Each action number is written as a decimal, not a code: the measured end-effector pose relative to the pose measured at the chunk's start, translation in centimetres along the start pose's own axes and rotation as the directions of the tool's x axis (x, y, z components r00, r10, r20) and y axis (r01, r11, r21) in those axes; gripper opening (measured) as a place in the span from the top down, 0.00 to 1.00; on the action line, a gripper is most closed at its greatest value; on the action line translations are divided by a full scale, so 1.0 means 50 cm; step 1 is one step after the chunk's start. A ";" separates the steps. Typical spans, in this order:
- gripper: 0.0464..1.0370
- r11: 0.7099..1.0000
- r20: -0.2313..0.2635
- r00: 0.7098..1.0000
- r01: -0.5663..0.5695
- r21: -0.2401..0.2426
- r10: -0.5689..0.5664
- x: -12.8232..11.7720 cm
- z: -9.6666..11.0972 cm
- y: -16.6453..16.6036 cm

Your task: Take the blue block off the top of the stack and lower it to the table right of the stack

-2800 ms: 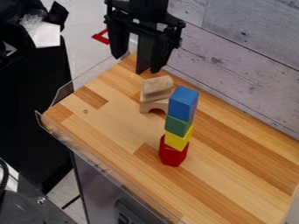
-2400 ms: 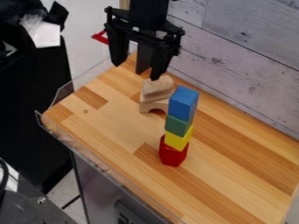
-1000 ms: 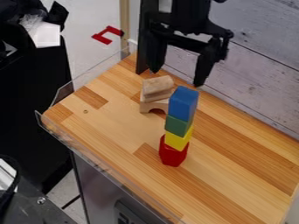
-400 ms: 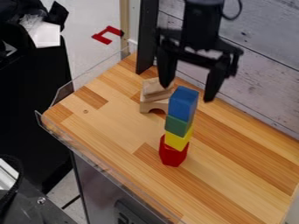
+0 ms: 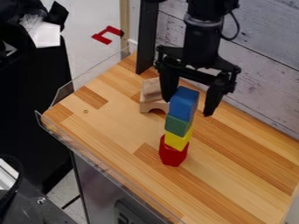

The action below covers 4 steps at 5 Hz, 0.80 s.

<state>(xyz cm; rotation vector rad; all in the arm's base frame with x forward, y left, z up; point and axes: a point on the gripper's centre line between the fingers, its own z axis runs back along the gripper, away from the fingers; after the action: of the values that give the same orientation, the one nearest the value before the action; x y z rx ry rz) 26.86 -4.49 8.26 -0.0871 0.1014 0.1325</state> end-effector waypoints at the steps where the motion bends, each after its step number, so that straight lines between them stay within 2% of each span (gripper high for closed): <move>1: 0.09 1.000 -0.032 0.999 -0.005 0.007 0.006 0.003 -0.021 0.006; 2: 0.38 0.999 -0.043 0.998 -0.035 0.013 0.036 -0.002 -0.030 0.017; 3: 0.45 0.999 -0.047 0.998 -0.040 0.017 0.040 -0.005 -0.032 0.020; 4: 0.45 0.998 -0.049 0.997 -0.054 0.021 0.055 -0.011 -0.031 0.025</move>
<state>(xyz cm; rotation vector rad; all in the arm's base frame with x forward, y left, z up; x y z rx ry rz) 26.00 -3.47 6.68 -0.0682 0.1542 0.1835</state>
